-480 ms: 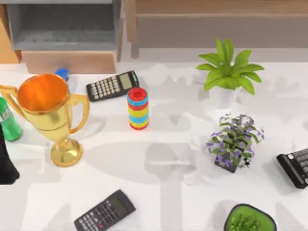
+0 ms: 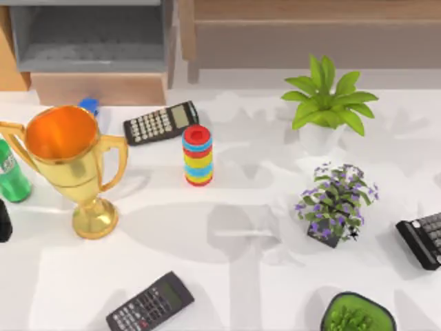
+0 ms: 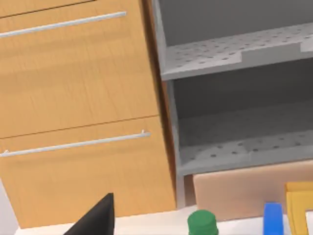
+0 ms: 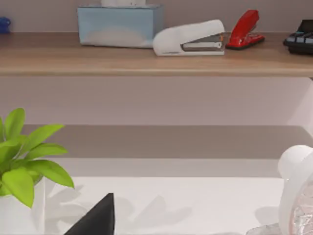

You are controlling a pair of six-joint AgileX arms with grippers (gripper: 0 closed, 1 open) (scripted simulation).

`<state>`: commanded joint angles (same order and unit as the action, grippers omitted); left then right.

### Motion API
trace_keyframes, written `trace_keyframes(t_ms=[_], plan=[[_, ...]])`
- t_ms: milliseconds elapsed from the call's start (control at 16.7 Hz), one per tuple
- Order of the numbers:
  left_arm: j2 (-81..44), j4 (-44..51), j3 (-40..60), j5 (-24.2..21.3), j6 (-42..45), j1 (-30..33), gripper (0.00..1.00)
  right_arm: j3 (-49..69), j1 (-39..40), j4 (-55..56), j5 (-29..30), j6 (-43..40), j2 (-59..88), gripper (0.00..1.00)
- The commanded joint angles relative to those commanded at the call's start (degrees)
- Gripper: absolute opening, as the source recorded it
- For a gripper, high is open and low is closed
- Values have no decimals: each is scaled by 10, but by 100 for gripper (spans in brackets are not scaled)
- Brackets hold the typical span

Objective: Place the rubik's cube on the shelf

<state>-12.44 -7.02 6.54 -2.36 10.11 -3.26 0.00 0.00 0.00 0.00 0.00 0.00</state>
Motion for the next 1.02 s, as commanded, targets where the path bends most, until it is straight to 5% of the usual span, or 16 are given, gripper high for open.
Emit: trace_keyframes(t_ms=[1020], plan=[[-975,-492,461,-197,666,-173,100,0,0,0,0,0,0,100]])
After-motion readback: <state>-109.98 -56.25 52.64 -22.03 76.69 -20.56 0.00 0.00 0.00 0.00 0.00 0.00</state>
